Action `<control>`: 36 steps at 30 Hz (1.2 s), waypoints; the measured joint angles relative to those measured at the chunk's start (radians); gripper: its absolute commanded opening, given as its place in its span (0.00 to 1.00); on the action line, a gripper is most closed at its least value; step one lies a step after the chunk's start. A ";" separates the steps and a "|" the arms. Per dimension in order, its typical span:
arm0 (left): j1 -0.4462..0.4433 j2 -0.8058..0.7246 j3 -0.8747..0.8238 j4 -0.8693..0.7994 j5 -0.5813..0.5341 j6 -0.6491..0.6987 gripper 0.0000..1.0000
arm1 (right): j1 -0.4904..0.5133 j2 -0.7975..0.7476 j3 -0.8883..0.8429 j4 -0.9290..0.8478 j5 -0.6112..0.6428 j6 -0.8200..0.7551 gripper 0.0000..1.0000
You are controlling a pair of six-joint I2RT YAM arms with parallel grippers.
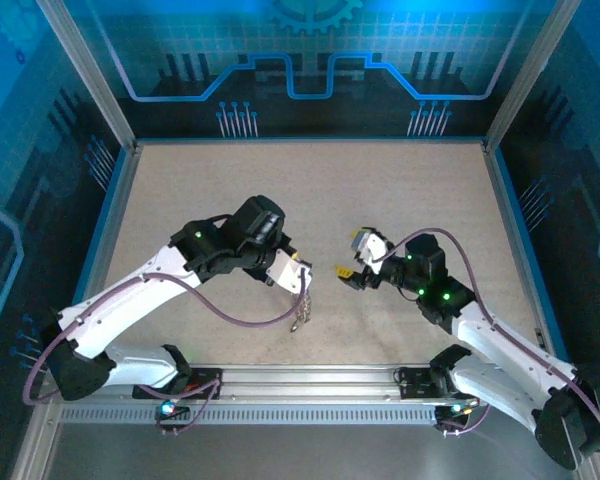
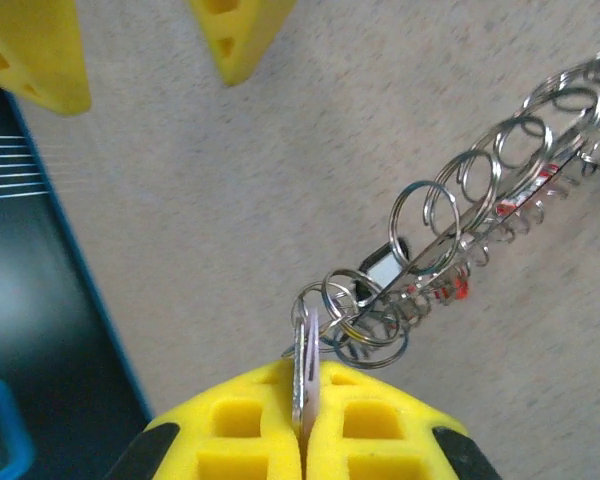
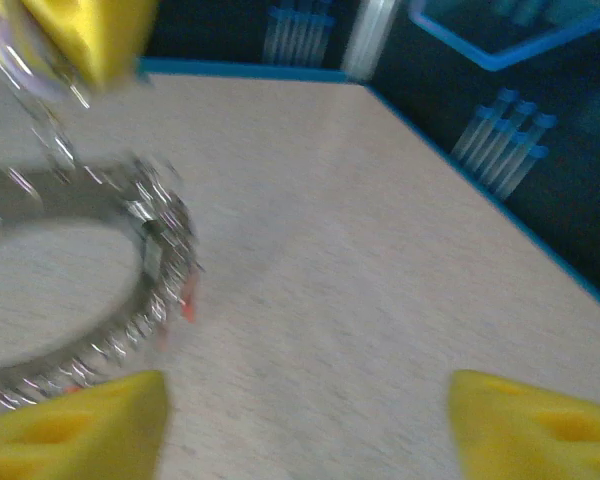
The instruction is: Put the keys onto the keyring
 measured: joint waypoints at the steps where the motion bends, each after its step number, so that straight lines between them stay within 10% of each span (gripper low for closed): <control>1: -0.002 0.013 0.025 -0.005 -0.019 0.030 0.00 | -0.020 -0.010 -0.020 0.016 0.034 0.024 1.00; 15: 0.000 0.174 0.311 0.018 -0.116 0.283 0.00 | -0.177 -0.200 -0.240 0.100 0.394 0.279 1.00; 36: 0.051 0.303 0.341 0.084 -0.048 0.268 0.00 | -0.221 -0.303 -0.285 0.063 0.430 0.297 1.00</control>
